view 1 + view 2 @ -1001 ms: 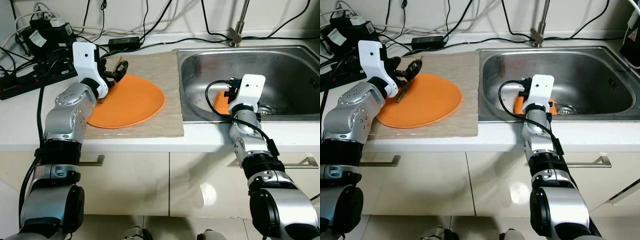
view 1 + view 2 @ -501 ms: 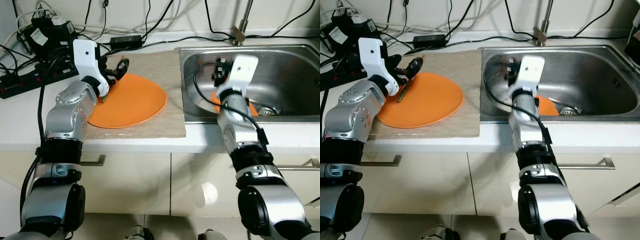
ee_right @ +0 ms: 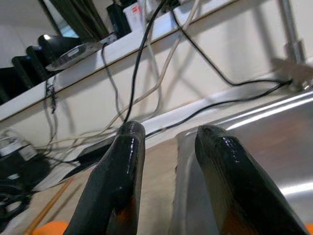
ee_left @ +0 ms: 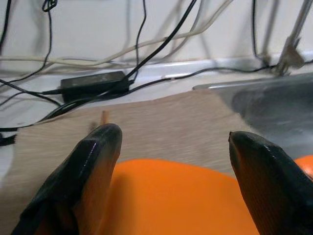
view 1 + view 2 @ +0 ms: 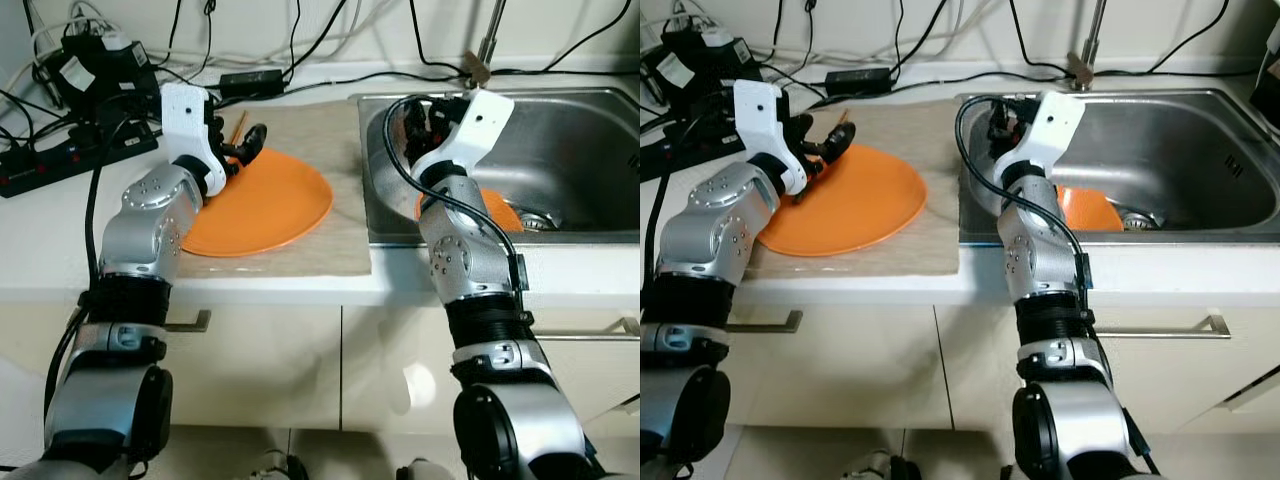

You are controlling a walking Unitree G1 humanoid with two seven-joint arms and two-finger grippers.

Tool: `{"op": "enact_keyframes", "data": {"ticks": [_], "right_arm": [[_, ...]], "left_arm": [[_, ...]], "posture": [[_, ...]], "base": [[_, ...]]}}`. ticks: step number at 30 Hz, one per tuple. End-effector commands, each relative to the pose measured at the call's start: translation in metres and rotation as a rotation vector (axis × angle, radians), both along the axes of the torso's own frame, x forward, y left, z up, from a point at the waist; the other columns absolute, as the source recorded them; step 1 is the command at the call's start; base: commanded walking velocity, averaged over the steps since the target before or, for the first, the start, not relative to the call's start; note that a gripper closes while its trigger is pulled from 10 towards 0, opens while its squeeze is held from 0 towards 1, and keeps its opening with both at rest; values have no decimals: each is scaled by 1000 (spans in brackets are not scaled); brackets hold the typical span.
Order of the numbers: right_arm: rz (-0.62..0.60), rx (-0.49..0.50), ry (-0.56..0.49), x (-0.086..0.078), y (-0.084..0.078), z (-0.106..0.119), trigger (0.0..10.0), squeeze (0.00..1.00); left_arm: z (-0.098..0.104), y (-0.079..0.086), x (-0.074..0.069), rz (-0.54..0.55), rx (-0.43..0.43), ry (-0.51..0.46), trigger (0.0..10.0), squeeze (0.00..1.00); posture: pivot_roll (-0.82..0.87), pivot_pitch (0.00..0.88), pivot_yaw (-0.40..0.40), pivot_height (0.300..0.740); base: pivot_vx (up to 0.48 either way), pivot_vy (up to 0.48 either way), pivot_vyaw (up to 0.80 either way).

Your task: Kitchen organization

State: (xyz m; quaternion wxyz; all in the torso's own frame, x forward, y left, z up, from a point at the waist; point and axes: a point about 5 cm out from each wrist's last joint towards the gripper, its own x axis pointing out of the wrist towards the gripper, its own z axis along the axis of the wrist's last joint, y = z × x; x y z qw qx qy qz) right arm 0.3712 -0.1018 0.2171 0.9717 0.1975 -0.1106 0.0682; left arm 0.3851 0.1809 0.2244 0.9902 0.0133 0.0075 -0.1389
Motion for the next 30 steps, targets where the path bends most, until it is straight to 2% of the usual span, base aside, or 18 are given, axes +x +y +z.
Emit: {"op": "enact_keyframes", "data": {"ticks": [1,5,18,30], "right_arm": [[50,11,-24,-5,9,6,10000,0],[79,6,-39,-10,14,10,10000,0],[112,-34,-52,-22,15,13,10000,0],[143,-48,-61,-28,19,19,10000,0]], "left_arm": [[-4,7,4,25,53,48,10000,0],[-3,11,8,32,79,57,10000,0],[-2,20,21,55,111,101,10000,0],[-4,18,26,49,117,126,10000,0]], "posture": [[-74,0,122,707],[-74,0,122,707],[-90,0,135,707],[-92,0,137,707]], "base": [[0,0,0],[0,0,0],[0,0,0],[0,0,0]]}}
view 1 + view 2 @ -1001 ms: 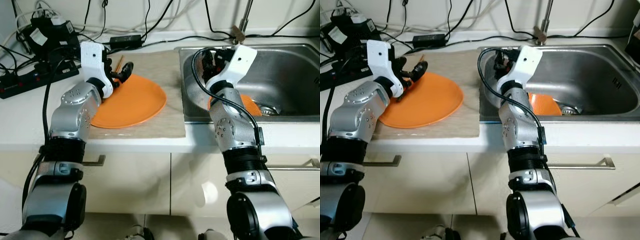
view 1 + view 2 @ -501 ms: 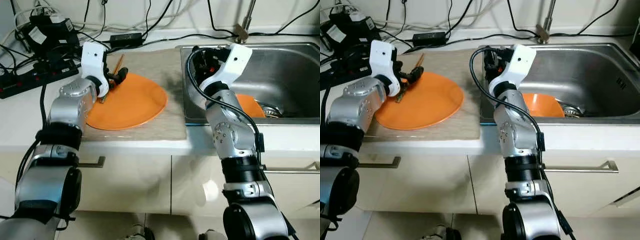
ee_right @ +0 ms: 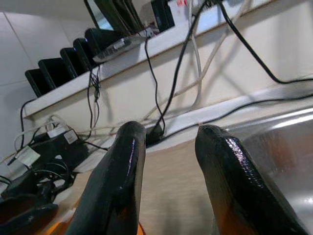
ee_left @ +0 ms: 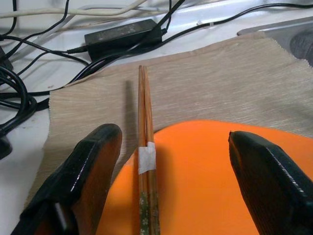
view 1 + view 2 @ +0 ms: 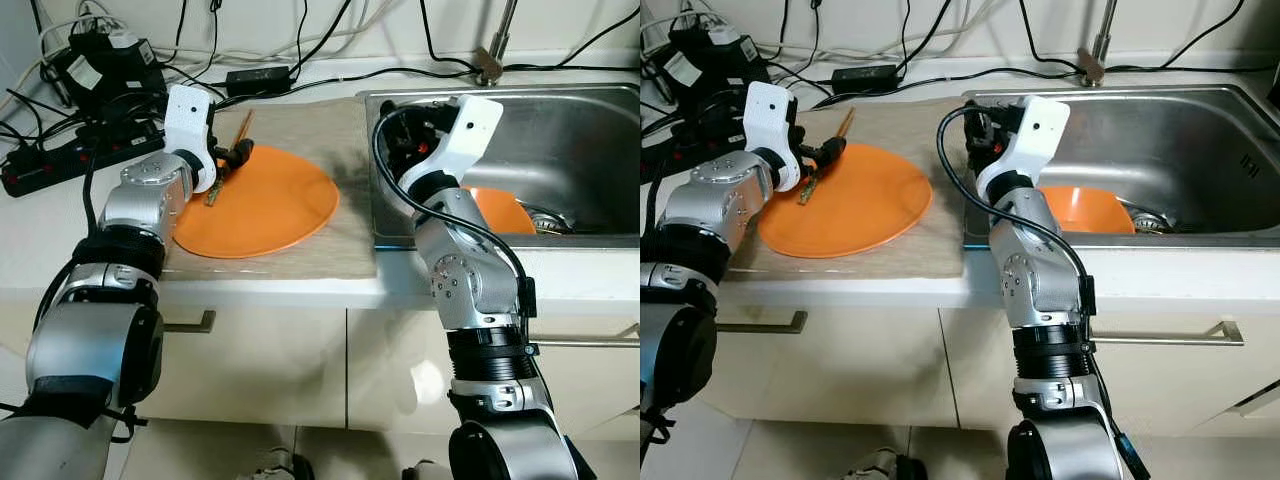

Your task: Kitchen organization

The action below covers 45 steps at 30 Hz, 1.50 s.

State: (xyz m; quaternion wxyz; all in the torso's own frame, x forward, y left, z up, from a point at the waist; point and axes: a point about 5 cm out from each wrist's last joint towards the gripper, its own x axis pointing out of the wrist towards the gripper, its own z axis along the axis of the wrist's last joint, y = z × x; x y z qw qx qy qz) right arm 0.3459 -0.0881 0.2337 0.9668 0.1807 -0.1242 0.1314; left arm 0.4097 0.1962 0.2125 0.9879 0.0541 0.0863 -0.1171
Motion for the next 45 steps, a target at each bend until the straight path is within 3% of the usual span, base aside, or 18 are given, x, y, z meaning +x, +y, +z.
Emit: {"op": "enact_keyframes", "data": {"ticks": [1,15,45], "right_arm": [[32,-18,-5,-3,6,2,10000,0],[36,-56,18,-6,3,-3,10000,0],[37,-57,20,-7,3,-3,10000,0]], "left_arm": [[7,3,2,3,16,-17,10000,0],[0,0,3,-12,12,31,10000,0],[-1,-1,3,-10,7,42,10000,0]], "posture": [[-93,0,136,707],[-110,0,135,707],[-113,0,136,707]], "base": [[0,0,0],[0,0,0],[0,0,0]]}}
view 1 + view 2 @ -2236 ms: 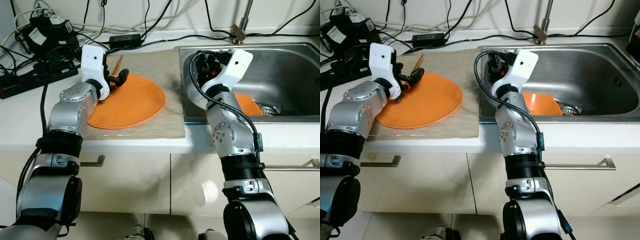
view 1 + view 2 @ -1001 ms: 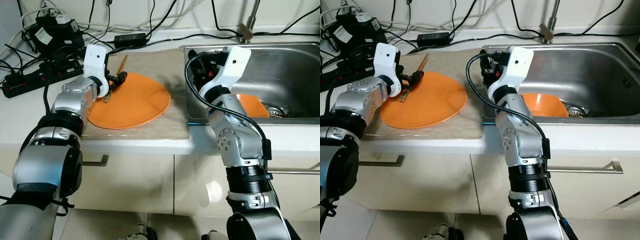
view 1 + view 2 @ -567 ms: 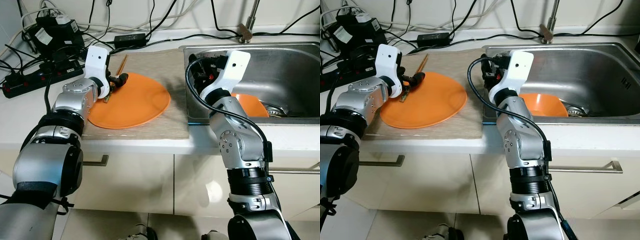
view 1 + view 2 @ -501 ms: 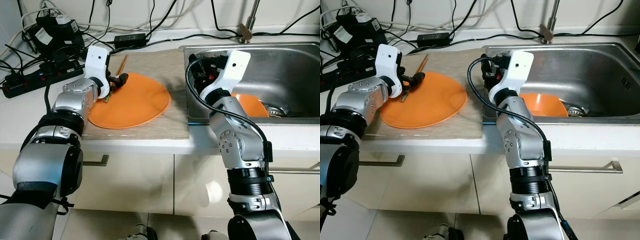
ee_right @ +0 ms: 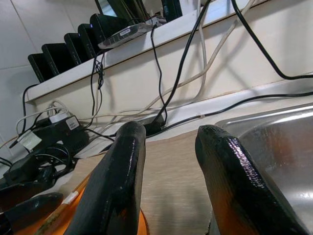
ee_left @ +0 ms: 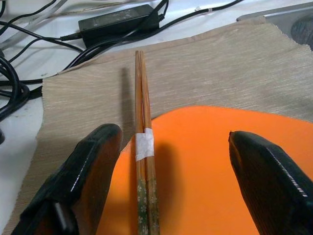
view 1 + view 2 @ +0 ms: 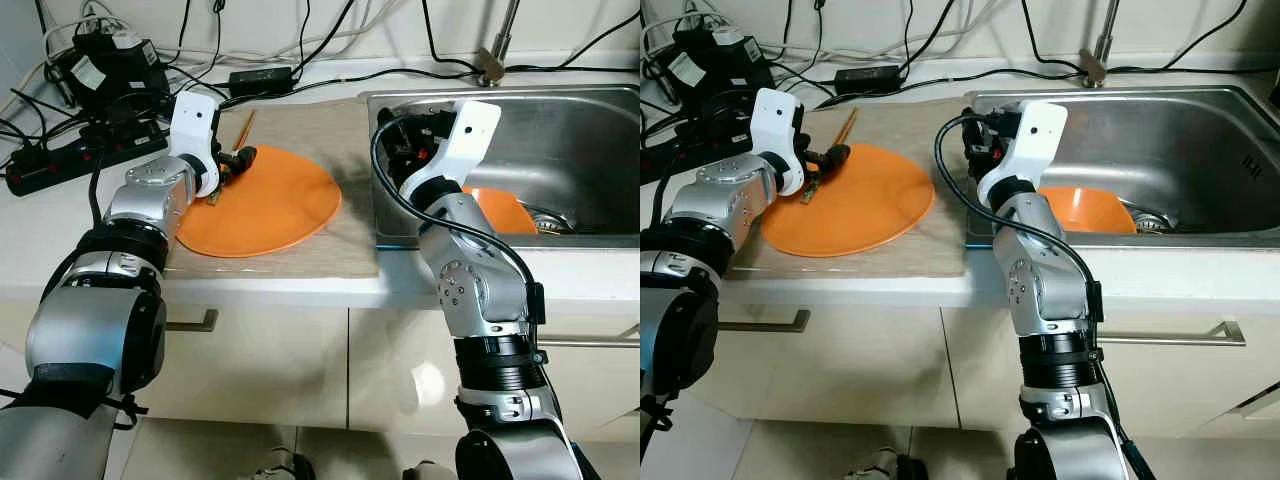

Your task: Kitchen organization

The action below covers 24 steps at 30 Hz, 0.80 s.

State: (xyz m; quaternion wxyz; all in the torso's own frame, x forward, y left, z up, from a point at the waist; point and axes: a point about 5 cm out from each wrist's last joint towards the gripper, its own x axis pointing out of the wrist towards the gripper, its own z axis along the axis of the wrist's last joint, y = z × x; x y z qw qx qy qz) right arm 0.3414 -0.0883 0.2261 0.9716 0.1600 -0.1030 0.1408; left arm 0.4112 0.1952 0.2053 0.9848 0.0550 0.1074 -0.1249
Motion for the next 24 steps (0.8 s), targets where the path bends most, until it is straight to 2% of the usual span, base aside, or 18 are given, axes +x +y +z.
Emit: {"op": "enact_keyframes", "data": {"ticks": [1,5,7,9,10,12,13,18,20,22,23,24], "right_arm": [[18,-7,-13,-2,3,4,10000,0],[2,-42,9,-8,-2,-4,10000,0],[-25,-128,0,-9,-1,-11,10000,0],[-49,-189,7,-9,-1,-20,10000,0],[-53,-176,37,-9,-1,-29,10000,0],[-65,-184,50,-8,-3,-33,10000,0],[-73,-203,60,-9,-4,-37,10000,0],[-67,-213,62,-10,-4,-39,10000,0],[-68,-215,60,-10,-4,-39,10000,0],[-85,-218,46,-11,-4,-40,10000,0],[-85,-218,46,-11,-4,-40,10000,0],[-106,-226,30,-12,-6,-40,10000,0]], "left_arm": [[6,0,2,4,1,-1,10000,0],[0,5,1,11,51,30,10000,0],[6,4,2,8,63,-38,10000,0],[9,2,2,10,17,-77,10000,0],[9,1,1,12,-34,-118,10000,0],[8,2,0,15,-48,-134,10000,0],[0,2,-2,18,-78,-135,10000,0],[-11,3,-5,41,-125,-116,10000,0],[-9,6,-6,70,-156,-142,10000,0],[-7,13,-11,128,-220,-214,10000,0],[-7,13,-11,128,-220,-214,10000,0],[-9,16,-17,156,-237,-261,10000,0]], "posture": [[-113,0,136,707],[-137,0,140,707],[-139,0,150,707],[-137,0,147,707],[-135,0,146,707],[-130,0,141,707],[-123,0,136,707],[-114,0,130,707],[-105,0,127,707],[-100,0,129,707],[-100,0,129,707],[-95,0,130,707]], "base": [[0,0,0],[0,0,0],[0,0,0],[0,0,0],[0,0,0],[0,0,0],[0,0,0],[0,0,0],[0,0,0],[0,0,0],[0,0,0],[0,0,0]]}}
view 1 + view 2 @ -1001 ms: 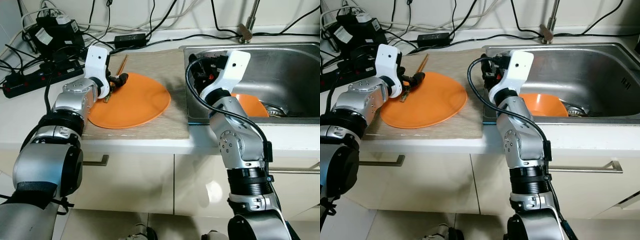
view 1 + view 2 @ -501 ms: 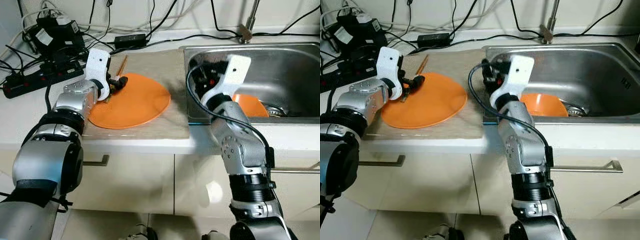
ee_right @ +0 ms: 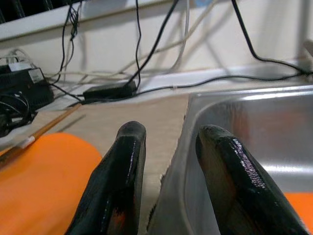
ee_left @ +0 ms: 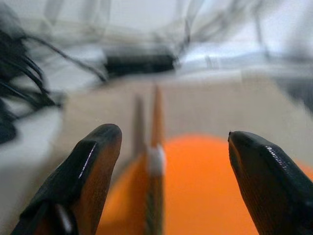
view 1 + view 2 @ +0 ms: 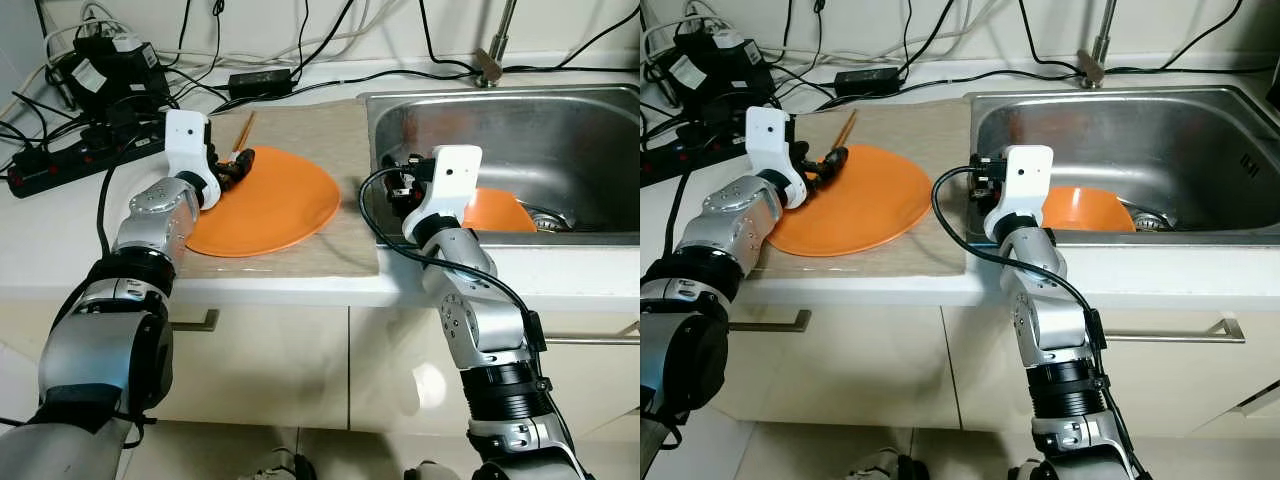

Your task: Kitchen organization

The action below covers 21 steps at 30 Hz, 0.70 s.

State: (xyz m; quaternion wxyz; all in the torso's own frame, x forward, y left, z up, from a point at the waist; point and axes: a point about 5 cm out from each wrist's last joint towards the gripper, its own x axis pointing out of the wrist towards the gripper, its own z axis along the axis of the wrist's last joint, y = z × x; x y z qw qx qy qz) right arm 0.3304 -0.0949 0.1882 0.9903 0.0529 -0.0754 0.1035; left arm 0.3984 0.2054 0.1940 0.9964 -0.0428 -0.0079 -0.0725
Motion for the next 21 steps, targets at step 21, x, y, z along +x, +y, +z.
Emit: {"op": "enact_keyframes", "data": {"ticks": [21], "right_arm": [[-250,-192,-72,-21,-29,-30,10000,0]], "left_arm": [[-20,5,-63,166,37,-127,10000,0]], "posture": [[-84,0,108,707]], "base": [[0,0,0]]}}
